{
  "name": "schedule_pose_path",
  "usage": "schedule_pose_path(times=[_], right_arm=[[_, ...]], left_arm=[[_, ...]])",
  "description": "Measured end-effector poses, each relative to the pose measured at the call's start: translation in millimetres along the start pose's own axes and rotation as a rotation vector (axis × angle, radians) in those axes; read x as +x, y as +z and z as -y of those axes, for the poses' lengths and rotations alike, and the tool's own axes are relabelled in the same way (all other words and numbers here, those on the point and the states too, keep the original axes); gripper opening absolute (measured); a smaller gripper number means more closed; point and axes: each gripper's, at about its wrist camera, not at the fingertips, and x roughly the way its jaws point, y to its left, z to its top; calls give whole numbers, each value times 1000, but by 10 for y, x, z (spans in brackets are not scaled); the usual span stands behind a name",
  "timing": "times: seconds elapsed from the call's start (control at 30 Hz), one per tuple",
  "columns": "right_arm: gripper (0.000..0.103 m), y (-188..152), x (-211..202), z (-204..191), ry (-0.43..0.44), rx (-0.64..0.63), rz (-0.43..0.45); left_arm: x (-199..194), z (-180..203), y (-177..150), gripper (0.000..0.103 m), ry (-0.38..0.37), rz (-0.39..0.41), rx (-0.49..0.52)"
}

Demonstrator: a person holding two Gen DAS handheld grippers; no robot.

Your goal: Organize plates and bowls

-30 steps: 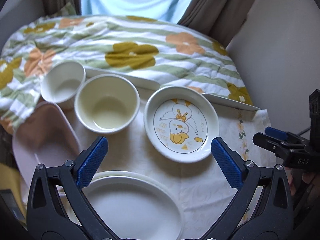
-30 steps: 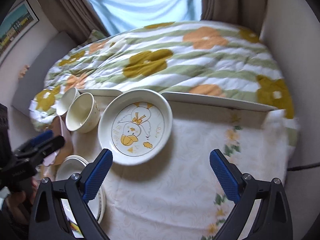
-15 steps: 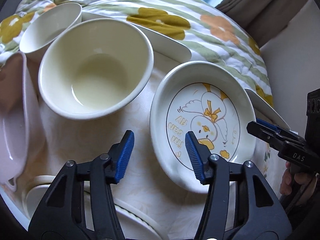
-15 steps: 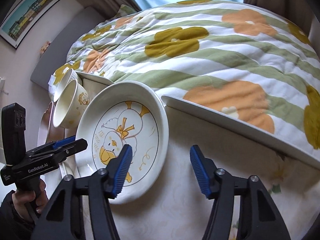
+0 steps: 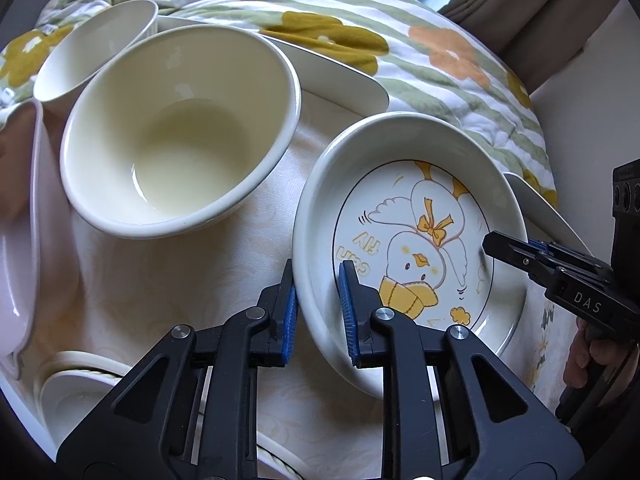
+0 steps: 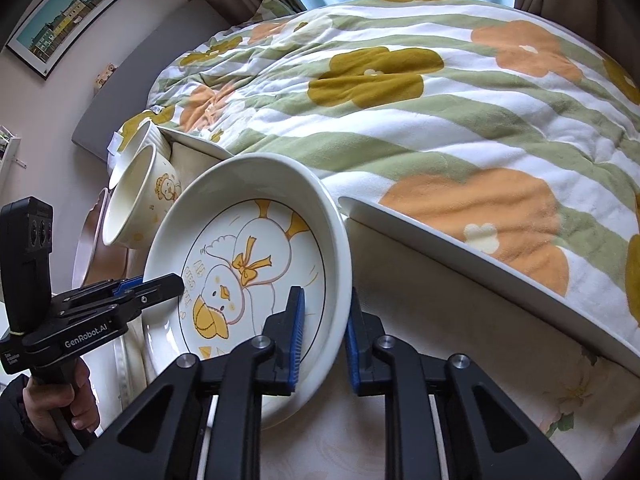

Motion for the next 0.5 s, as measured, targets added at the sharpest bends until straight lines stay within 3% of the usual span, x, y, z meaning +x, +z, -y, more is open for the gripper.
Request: schedule_pose_path(times=[0.27,0.5], right_arm=[[17,-74,-192,-117,-16,-25,45],[17,-206,-581,-460,-55,-31,102]], left_arm=[[-218,94,-20,17,9,35,53],[-758,14,-85,17,-43,94,114]])
